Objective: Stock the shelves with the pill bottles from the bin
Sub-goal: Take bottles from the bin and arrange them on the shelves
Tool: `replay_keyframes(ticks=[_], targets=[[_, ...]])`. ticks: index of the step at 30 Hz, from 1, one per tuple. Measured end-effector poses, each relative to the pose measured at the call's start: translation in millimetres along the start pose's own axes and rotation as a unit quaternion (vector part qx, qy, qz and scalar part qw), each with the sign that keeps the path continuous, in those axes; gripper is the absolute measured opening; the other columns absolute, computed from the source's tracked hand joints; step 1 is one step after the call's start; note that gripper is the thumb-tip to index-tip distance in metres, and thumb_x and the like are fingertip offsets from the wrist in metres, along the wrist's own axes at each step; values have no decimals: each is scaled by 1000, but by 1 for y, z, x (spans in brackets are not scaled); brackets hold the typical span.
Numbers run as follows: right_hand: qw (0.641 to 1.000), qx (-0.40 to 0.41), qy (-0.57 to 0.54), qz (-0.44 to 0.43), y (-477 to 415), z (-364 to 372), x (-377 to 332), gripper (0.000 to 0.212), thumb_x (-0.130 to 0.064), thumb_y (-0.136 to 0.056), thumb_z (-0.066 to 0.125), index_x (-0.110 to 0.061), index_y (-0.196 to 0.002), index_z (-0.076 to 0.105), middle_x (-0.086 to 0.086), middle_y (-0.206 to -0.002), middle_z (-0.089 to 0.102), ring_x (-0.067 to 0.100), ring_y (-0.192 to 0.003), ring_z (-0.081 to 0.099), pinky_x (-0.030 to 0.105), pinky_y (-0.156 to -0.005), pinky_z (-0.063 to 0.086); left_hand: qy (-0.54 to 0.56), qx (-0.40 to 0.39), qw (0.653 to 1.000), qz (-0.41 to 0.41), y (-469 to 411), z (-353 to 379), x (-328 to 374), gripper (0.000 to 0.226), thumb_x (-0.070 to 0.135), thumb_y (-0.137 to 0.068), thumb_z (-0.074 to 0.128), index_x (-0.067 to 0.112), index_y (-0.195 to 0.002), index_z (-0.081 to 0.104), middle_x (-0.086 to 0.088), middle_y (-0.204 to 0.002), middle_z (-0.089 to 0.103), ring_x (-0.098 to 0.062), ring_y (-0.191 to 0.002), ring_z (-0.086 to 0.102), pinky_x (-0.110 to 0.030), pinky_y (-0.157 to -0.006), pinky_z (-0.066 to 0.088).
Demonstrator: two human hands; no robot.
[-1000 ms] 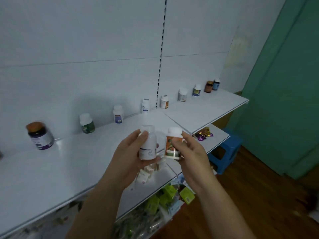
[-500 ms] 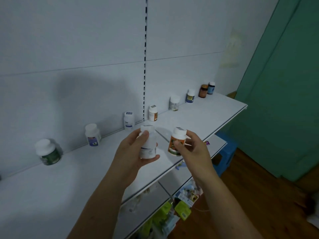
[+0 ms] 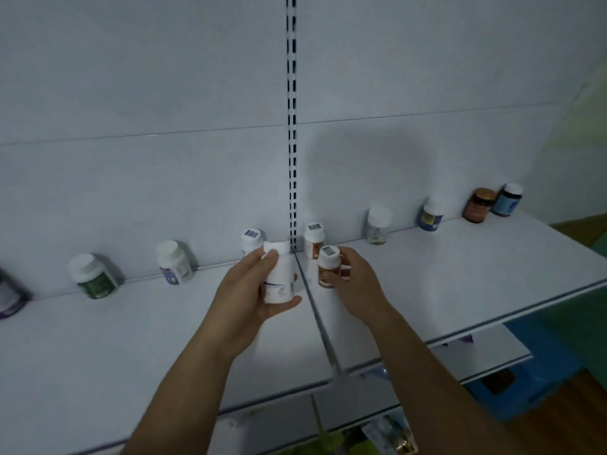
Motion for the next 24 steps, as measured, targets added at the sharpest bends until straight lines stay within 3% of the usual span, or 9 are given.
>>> replay_keyframes(ticks=[5,9,10,14,17,21,24], targets=[[999,-23,-1,-46,-21,4,7,48,-9,-93,73,-19,-138,59,-3,-129,68,13,-115,65,31,-100,53,-7,37,999,16,-1,9,-8,27,27,-104,61,14,-124,71,-12,-109,77,-31,-108,72,-50,-86,63],[998,-17,2,-58,-24,7,8,47,-8,-95,73,-17,-139,59,-7,-126,67,4,-110,62,4,-87,44,-9,46,999,21,0,12,-9,25,26,-104,60,16,-123,71,-12,-110,77,-32,-111,72,-49,-85,63],[998,-17,2,-59,-26,8,7,46,-8,-95,72,-17,-138,59,-7,-125,66,3,-109,61,2,-86,43,-7,46,999,20,-1,12,-9,25,26,-104,60,15,-124,72,-13,-111,77,-33,-112,71,-50,-86,63],[997,0,23,-69,-32,9,3,49,-7,-94,72,-18,-140,59,0,-131,68,11,-115,63,29,-101,52,5,43,999,13,-6,13,-9,26,25,-104,61,14,-125,71,-16,-119,75,-36,-116,70,-53,-88,63],[998,7,27,-63,-34,11,3,53,-6,-92,73,-18,-142,58,0,-133,68,12,-118,62,28,-102,48,17,38,999,9,-10,13,-7,23,25,-103,61,15,-121,73,-16,-117,75,-39,-118,70,-54,-89,63],[999,20,20,-42,-36,12,9,56,-6,-92,73,-20,-143,58,-2,-134,68,15,-121,64,32,-106,49,61,26,998,-13,-17,10,-12,28,28,-103,60,13,-125,71,-21,-129,69,-43,-128,62,-58,-93,60],[999,17,23,-19,-37,13,14,55,-10,-93,73,-23,-143,56,-1,-135,66,15,-119,64,36,-107,52,122,7,992,-44,-21,9,-15,31,25,-105,55,12,-129,69,-18,-122,73,-40,-123,65,-59,-95,59]])
Point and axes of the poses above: each hand's wrist, its own y-axis away from the middle knuckle, its own z-axis out of the palm, x = y × z, the point moved 7 cm from there along -y, towards the middle knuckle
